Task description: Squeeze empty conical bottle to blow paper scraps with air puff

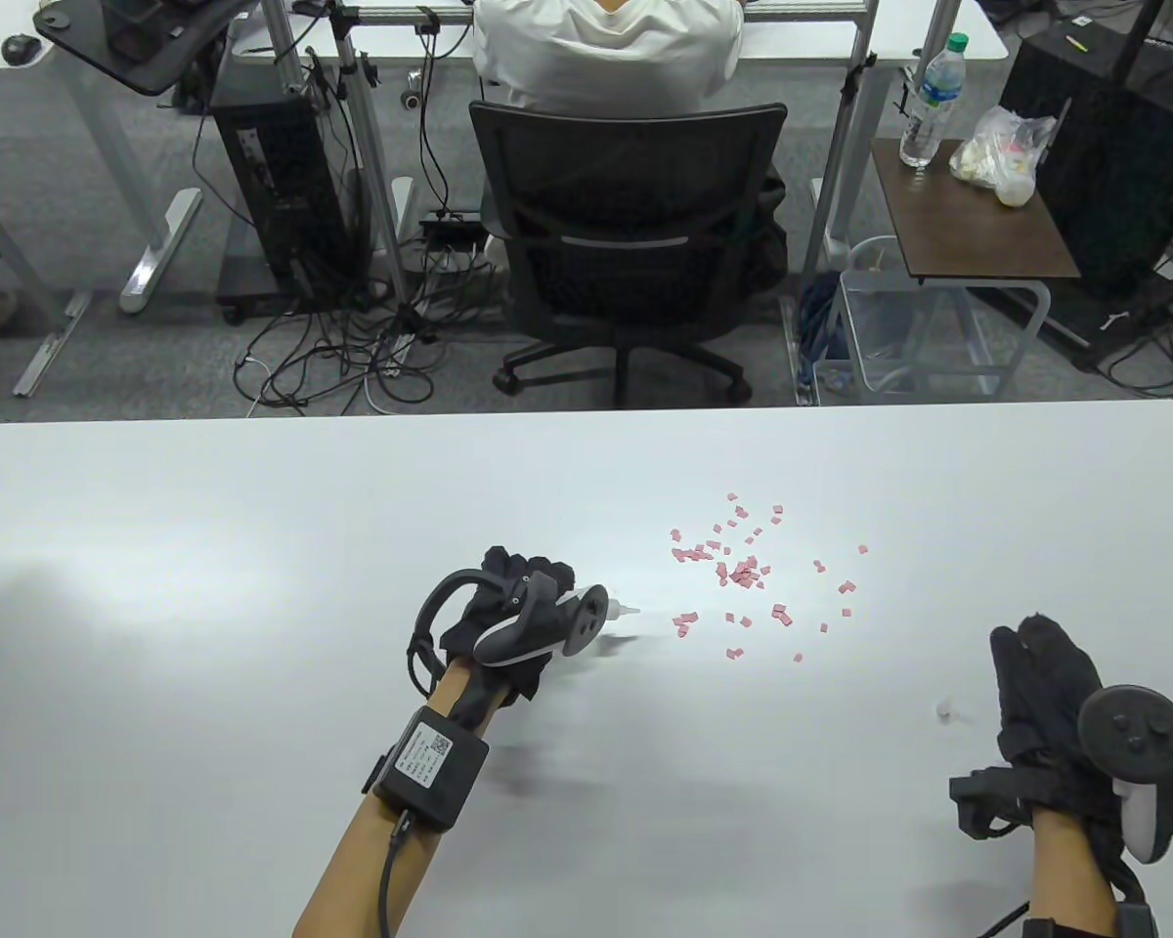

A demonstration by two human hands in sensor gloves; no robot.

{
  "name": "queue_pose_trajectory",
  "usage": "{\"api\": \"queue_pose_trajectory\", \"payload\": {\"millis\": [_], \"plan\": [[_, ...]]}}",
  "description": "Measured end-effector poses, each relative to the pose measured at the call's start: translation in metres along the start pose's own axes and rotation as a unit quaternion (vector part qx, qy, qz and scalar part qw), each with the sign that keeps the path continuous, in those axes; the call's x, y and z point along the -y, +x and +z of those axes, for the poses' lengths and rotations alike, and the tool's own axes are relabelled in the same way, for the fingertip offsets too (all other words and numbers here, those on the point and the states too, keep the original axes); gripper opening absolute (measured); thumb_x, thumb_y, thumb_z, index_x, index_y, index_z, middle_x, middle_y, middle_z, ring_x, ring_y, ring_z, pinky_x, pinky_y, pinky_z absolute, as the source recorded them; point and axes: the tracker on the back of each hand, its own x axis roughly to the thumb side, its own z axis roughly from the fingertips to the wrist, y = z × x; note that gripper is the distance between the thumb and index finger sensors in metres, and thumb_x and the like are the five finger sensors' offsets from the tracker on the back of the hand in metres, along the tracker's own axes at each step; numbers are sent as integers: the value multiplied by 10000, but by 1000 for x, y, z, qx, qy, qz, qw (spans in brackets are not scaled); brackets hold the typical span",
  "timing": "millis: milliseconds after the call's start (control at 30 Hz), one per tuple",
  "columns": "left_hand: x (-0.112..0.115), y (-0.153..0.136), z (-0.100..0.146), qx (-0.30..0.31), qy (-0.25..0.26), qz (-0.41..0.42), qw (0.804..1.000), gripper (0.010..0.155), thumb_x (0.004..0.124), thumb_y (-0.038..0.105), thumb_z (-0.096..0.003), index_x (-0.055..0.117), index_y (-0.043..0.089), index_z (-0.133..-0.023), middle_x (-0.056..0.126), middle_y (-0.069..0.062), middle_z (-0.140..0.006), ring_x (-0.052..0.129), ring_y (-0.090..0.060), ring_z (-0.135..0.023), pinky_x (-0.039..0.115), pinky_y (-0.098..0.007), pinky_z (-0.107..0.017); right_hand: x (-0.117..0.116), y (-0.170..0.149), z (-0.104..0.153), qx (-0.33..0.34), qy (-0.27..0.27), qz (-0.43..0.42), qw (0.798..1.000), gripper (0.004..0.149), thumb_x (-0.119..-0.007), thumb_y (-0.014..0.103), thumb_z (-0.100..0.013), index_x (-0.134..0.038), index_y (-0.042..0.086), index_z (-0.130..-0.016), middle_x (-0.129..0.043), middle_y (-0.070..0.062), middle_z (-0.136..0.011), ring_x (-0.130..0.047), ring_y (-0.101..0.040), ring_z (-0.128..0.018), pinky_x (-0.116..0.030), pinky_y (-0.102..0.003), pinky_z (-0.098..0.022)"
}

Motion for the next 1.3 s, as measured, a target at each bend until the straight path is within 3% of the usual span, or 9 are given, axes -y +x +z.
{"api": "queue_pose_trajectory", "payload": {"millis": [133,333,433,600,700,867,1100,1233,1300], "plan": [[-2,-2,7,-8,65,-45,997,638,1068,399,-325,878,247,-915,1017,-5,-862,1071,-217,-763,711,-459,-768,-1,1,0,4,1,4,1000,636,-707,487,-587,-722,53,-1051,-840,-230,-870,-894,-367,-686,-753,-592,-564],[2,1,5,-3,9,-16,1000,722,1044,416,-377,780,242,-1026,913,-32,-1008,984,-261,-896,629,-515,-799,0,0,0,4,-2,3,1000,637,-706,488,-587,-720,52,-1052,-840,-229,-871,-894,-367,-687,-754,-592,-563],[2,4,9,-5,34,-60,998,635,1079,424,-314,885,261,-896,1022,19,-839,1074,-201,-735,716,-445,-768,1,0,1,3,-5,0,1000,637,-707,488,-586,-721,52,-1050,-840,-229,-869,-894,-367,-686,-754,-591,-563],[3,2,9,13,11,-6,1000,724,1037,429,-379,775,245,-1029,908,-27,-1014,984,-254,-898,627,-510,-802,1,0,1,3,-5,-1,1000,638,-705,488,-587,-720,51,-1051,-839,-227,-869,-894,-364,-687,-754,-591,-563],[2,8,11,21,28,-38,999,644,1081,415,-310,876,274,-904,1013,32,-860,1067,-194,-763,697,-445,-783,1,0,1,3,-6,0,1000,637,-706,488,-586,-721,52,-1050,-839,-229,-869,-894,-365,-687,-754,-591,-564],[1,7,12,31,5,28,999,729,1049,437,-362,783,253,-1016,916,-22,-999,992,-240,-884,629,-501,-804,1,0,1,3,-6,0,1000,638,-705,488,-587,-722,50,-1050,-839,-228,-870,-894,-365,-686,-754,-592,-562],[-2,16,12,44,6,35,998,707,1051,437,-353,803,265,-993,948,0,-954,1021,-219,-841,652,-463,-804,2,0,1,3,-7,-1,1000,637,-705,488,-587,-723,50,-1049,-839,-229,-868,-894,-365,-686,-755,-590,-562],[-5,16,13,-6,46,-13,999,668,1058,428,-339,854,241,-947,998,-9,-887,1066,-217,-769,697,-461,-778,3,0,2,2,-9,-6,1000,637,-705,490,-586,-726,49,-1045,-841,-227,-867,-894,-365,-685,-755,-590,-562],[-6,10,8,-42,9,-11,999,675,1062,432,-343,851,235,-952,997,-14,-884,1062,-222,-764,696,-462,-779,3,0,2,2,-11,-7,1000,635,-705,490,-586,-728,50,-1043,-841,-227,-867,-895,-364,-684,-755,-590,-562]]}}
